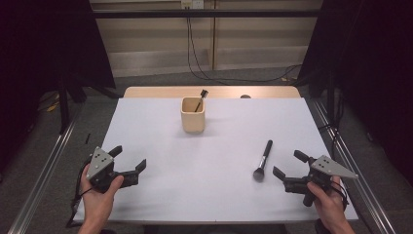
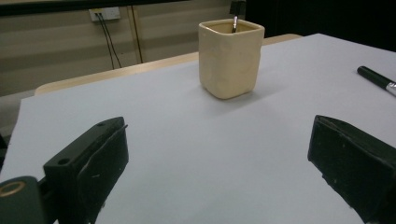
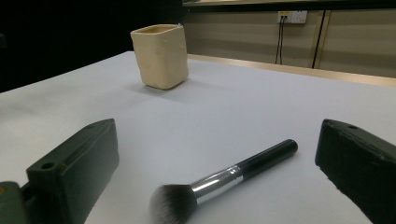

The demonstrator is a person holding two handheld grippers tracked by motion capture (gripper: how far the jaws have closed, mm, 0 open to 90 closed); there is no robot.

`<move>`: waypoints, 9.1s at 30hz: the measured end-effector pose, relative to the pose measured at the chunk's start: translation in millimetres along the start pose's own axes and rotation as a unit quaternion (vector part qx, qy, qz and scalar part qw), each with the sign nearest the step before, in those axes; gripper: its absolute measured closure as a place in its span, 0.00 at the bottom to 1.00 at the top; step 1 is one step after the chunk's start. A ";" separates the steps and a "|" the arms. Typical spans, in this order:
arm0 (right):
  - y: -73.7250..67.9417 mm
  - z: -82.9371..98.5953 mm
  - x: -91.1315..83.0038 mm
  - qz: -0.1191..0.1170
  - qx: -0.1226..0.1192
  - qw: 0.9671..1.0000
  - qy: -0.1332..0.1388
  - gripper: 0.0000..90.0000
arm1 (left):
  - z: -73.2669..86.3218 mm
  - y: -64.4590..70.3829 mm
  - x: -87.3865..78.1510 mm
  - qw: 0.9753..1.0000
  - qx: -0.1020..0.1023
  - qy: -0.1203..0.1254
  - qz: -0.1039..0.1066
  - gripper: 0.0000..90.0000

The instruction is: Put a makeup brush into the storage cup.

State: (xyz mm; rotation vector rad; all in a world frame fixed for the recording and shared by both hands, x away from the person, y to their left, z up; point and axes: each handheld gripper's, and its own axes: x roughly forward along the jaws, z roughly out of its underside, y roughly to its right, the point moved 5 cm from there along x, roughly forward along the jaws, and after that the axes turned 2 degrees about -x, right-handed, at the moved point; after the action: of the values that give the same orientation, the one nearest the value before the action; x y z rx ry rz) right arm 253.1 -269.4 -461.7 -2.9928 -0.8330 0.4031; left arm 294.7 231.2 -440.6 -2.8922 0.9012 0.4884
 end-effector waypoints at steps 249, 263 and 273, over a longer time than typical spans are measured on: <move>54.7 -14.1 108.8 -0.126 -0.098 0.944 -0.288 0.84 | 9.5 -8.9 10.5 1.000 0.006 -0.009 -0.002 0.05; 34.4 -17.1 98.7 -0.108 -0.062 0.975 -0.184 0.84 | 7.7 -4.1 11.1 1.000 0.004 -0.005 0.016 0.05; 23.6 -16.3 95.6 -0.123 -0.056 0.981 -0.137 0.84 | -0.1 13.3 14.1 0.999 0.031 0.003 0.040 0.05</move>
State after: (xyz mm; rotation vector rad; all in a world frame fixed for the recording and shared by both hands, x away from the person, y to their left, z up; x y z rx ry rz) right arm 348.0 -240.0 -471.0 -2.9183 -1.2720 0.7958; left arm 298.2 212.6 -444.7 -2.8121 1.0174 0.4494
